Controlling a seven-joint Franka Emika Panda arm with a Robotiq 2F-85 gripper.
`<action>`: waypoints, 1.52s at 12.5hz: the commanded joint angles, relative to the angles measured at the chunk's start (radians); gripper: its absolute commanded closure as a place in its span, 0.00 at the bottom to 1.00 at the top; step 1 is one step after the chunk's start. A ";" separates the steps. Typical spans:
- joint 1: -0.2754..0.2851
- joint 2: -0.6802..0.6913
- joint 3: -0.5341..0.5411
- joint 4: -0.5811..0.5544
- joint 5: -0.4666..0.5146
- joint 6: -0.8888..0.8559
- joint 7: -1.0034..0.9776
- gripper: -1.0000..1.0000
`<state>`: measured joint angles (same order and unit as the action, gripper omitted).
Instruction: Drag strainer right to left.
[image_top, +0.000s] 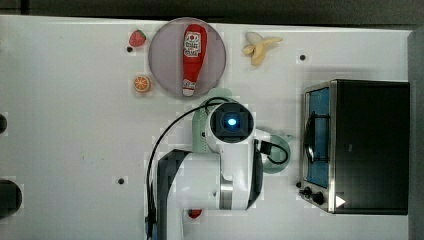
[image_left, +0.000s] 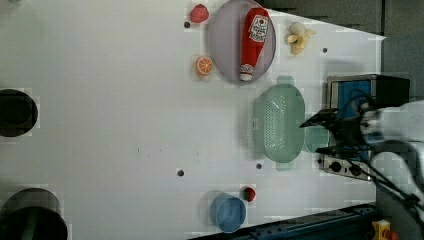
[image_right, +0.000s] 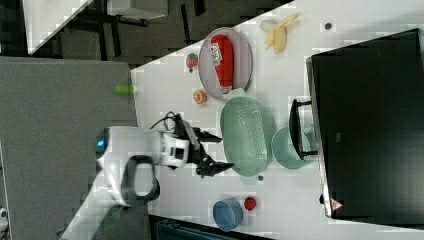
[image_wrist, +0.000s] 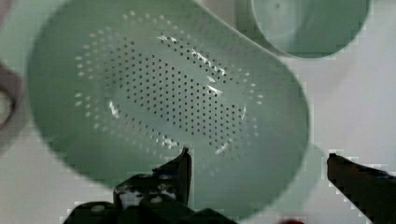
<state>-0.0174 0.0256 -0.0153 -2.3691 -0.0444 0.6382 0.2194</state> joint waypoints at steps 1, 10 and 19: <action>0.000 0.015 0.008 0.007 0.019 0.130 0.228 0.00; 0.009 0.326 0.067 -0.016 0.021 0.476 0.553 0.00; 0.041 0.336 0.175 -0.023 0.050 0.523 0.666 0.00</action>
<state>0.0133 0.3770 0.1508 -2.4043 -0.0023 1.1689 0.8130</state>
